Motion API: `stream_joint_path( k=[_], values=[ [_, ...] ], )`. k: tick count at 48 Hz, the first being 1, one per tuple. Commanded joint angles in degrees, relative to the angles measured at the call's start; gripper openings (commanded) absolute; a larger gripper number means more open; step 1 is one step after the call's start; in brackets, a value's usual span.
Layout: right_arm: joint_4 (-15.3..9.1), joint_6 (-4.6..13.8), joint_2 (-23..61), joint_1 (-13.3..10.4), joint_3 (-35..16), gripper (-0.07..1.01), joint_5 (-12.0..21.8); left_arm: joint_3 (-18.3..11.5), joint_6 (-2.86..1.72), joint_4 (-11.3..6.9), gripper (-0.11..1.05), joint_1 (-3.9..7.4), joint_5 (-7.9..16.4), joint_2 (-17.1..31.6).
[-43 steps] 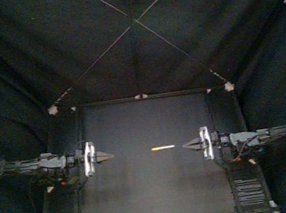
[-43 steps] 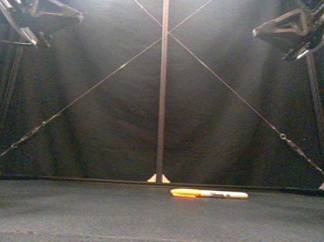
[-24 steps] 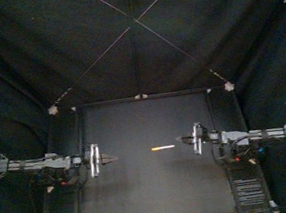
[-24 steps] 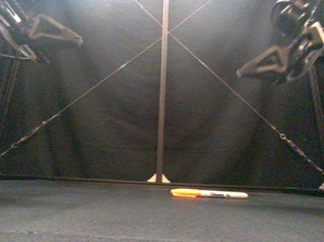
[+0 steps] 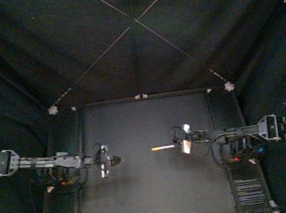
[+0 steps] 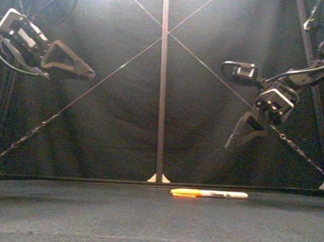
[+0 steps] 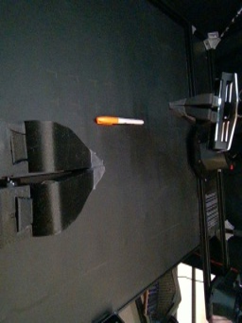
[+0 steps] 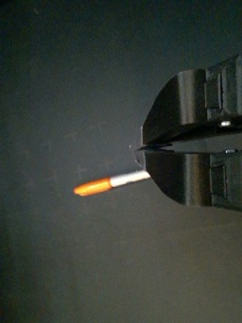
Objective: Uncap the pen
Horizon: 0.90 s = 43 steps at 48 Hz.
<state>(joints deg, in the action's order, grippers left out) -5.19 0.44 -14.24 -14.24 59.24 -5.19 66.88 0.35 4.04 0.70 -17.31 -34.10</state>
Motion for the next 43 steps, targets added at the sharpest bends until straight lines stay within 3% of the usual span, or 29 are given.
stream_joint_path(
  k=[1,9,14,29,43],
  values=[
    [0.6,0.18,2.6,0.0,-3.0,0.58,1.3,-1.4,0.09,0.26,0.23,0.26,-0.5,0.0],
    [1.6,0.09,6.4,-0.2,-4.6,0.77,1.8,-1.3,0.0,0.09,0.37,0.44,-0.5,0.1],
    [1.6,0.09,7.7,-0.3,-4.7,0.81,1.8,-1.2,0.0,0.0,0.46,0.53,-0.5,0.1],
    [1.6,0.09,10.7,-0.5,-4.7,0.81,3.1,-1.6,-0.18,0.0,0.73,0.62,-0.5,0.1],
    [2.5,0.09,13.1,-0.1,-4.7,0.73,4.0,-2.5,-0.35,-0.53,0.79,3.08,-0.8,0.1]
  ],
)
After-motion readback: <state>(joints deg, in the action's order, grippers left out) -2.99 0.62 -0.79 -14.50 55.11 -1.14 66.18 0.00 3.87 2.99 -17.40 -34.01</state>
